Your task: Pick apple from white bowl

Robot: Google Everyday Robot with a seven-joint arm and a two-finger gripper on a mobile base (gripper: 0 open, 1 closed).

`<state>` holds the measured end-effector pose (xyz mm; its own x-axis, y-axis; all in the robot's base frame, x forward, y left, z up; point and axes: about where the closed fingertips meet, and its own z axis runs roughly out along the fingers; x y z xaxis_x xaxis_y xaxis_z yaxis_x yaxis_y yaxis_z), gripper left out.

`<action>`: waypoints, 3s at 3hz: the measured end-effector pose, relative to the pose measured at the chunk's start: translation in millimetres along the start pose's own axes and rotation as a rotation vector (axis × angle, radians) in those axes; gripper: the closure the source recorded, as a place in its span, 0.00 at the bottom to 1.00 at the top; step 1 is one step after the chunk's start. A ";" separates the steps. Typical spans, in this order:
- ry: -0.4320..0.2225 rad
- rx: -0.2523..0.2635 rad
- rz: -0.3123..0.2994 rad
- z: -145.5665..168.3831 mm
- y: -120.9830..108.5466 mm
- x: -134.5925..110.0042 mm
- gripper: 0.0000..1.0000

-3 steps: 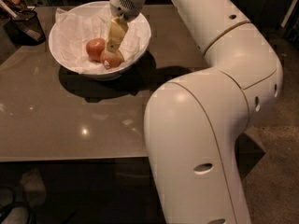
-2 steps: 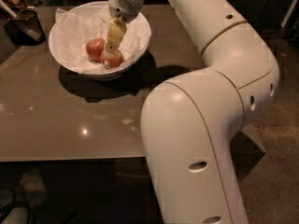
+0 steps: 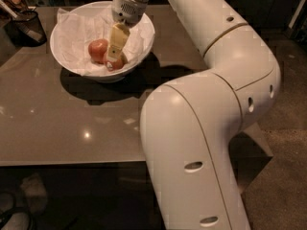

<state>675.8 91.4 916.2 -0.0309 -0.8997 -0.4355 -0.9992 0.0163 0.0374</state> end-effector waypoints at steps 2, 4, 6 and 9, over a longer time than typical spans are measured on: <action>0.008 -0.024 0.022 12.7 -4.2 7.8 0.36; 0.018 -0.043 0.034 23.1 -7.5 13.7 0.36; 0.022 -0.059 0.043 32.1 -11.0 17.8 0.37; 0.028 -0.095 0.060 48.1 -12.5 25.1 0.34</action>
Offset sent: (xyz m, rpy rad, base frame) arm -0.0237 -0.0318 -0.0163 -0.1064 0.1575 0.0441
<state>686.2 89.5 861.6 -0.0882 -0.9102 -0.4046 -0.9885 0.0300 0.1481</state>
